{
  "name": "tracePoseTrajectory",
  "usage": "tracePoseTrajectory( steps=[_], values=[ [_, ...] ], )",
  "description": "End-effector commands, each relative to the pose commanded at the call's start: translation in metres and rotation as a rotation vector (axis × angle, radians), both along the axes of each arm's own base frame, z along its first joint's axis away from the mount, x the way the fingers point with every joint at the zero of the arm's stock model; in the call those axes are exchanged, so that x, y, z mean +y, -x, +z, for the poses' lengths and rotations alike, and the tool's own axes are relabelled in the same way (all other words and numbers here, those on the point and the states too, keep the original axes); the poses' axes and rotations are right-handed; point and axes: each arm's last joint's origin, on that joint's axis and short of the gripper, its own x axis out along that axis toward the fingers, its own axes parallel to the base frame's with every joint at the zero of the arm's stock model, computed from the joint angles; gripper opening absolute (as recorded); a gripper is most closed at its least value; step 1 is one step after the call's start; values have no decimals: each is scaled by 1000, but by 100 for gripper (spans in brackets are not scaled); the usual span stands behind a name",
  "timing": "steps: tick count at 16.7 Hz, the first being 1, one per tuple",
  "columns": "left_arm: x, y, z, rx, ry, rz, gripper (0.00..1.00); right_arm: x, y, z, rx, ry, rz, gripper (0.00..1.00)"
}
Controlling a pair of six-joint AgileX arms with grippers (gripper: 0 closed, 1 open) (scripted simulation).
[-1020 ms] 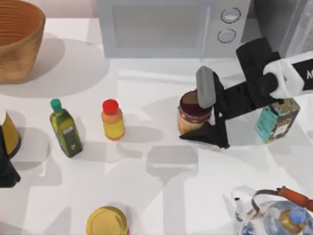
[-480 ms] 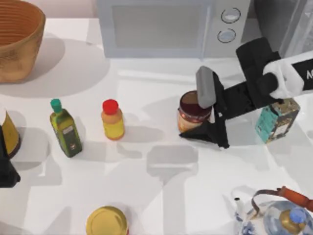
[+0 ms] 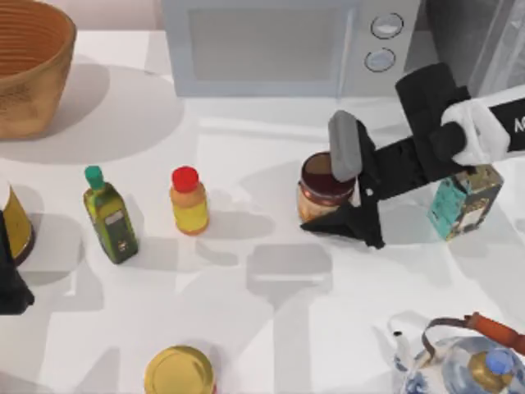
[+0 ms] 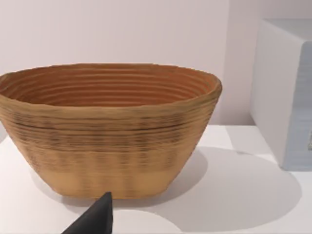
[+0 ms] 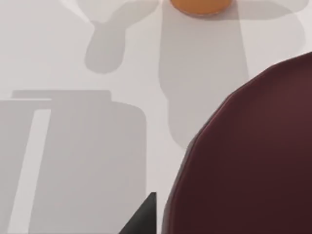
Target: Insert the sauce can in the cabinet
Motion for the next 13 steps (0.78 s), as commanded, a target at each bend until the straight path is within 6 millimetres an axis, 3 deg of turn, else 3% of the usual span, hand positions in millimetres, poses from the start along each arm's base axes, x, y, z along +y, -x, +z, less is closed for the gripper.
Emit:
tracePoseTrajectory(
  steps=[5, 13],
  values=[
    [0, 0, 0, 0, 0, 0, 100, 5, -2, 18, 22, -4, 13, 0],
    [0, 0, 0, 0, 0, 0, 100, -1, -7, 119, 14, 2, -10, 0]
  ],
)
